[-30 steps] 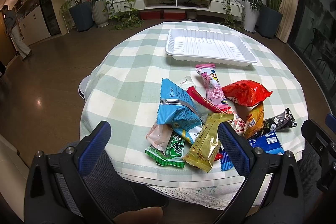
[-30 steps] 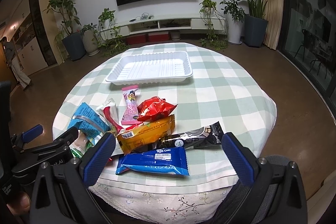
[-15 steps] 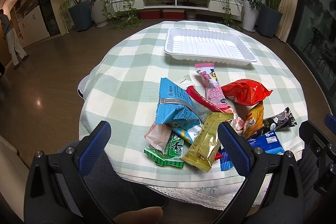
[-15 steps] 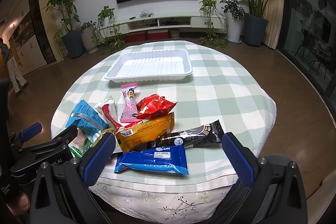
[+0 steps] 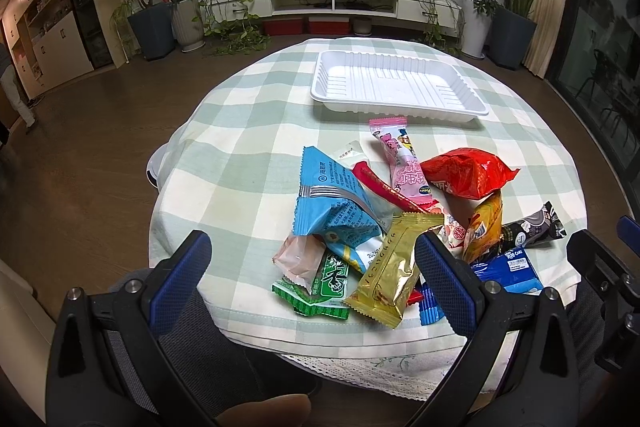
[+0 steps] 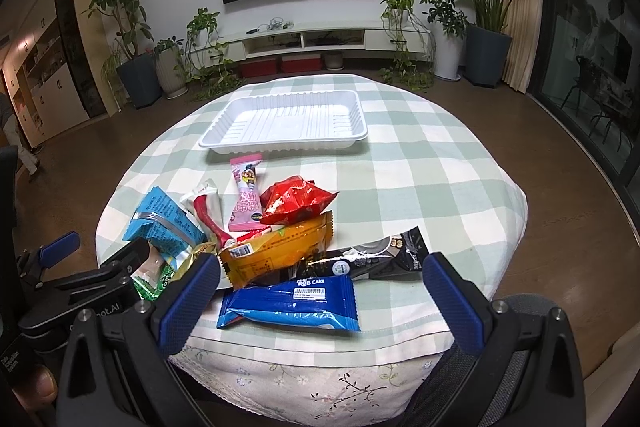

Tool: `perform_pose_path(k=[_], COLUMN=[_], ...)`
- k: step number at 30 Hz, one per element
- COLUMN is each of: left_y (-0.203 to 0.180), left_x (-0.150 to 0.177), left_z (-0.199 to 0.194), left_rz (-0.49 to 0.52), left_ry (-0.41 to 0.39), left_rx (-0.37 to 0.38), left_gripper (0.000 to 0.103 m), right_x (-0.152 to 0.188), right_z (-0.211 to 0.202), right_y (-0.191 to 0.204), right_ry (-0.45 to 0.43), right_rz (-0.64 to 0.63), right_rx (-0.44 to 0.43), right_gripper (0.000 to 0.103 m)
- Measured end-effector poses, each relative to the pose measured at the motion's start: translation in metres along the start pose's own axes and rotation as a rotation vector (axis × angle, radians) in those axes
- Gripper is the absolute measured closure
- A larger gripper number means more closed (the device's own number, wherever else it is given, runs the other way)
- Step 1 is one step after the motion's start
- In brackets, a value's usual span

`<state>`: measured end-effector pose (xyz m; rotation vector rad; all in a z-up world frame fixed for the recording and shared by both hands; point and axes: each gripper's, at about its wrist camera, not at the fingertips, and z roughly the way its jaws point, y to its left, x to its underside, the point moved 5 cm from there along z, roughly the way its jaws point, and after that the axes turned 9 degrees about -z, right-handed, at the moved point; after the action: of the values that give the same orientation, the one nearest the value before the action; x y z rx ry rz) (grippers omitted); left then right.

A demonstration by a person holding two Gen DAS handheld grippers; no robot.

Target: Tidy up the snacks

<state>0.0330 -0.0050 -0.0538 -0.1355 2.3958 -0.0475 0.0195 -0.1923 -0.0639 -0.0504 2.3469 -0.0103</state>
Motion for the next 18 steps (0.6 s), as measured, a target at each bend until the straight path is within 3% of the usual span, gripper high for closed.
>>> perform_pose_path(k=[15, 18], left_y=[-0.002, 0.008], left_x=[0.002, -0.003], left_z=[0.005, 0.005], left_rz=[0.004, -0.002], left_ry=[0.000, -0.017], left_rx=[0.000, 0.030], left_gripper=[0.000, 0.000], right_x=[0.002, 0.006], right_z=[0.001, 0.001], right_y=[0.002, 0.003], right_ry=[0.007, 0.005], right_rz=[0.005, 0.019], right_rx=[-0.008, -0.023], right_gripper=[0.000, 0.000])
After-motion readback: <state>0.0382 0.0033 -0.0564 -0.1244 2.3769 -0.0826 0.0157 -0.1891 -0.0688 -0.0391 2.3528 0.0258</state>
